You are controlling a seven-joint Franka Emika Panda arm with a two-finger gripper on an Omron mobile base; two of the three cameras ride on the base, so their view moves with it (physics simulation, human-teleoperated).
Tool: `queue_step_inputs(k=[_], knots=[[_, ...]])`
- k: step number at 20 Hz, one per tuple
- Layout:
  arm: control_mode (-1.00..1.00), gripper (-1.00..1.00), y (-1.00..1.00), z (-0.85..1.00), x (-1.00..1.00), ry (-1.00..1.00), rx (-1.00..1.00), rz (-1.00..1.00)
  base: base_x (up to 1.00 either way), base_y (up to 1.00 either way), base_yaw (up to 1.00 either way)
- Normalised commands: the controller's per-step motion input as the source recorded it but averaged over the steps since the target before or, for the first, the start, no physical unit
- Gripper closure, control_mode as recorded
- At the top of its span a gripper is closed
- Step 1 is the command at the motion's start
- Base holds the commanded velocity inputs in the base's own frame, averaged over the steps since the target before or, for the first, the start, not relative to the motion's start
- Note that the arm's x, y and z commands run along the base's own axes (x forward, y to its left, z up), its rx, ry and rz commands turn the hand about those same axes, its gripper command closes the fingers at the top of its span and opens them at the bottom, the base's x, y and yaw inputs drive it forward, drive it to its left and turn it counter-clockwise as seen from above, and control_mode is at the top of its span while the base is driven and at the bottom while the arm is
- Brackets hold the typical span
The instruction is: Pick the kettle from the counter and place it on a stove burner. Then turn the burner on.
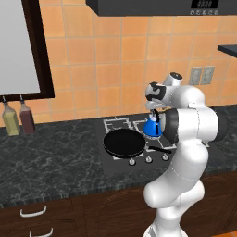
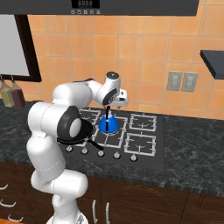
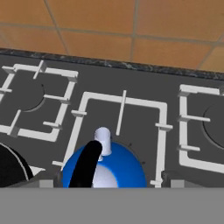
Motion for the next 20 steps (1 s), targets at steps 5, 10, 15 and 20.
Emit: queue_step_inputs(k=[5, 10, 15, 20], knots=[[-1.00, -1.00, 0.00, 0.00, -0.04, 0.00, 0.00, -0.02, 0.00, 0.00, 0.00], [-1.00, -1.00, 0.00, 0.01, -0.02, 0.00, 0.00, -0.01, 0.00, 0.00, 0.00], [-1.00, -1.00, 0.01, 0.02, -0.02, 0.00, 0.00, 0.00, 0.00, 0.00, 0.00], [-1.00, -1.00, 0.00, 0.00, 0.00, 0.00, 0.00, 0.00, 0.00, 0.00, 0.00]])
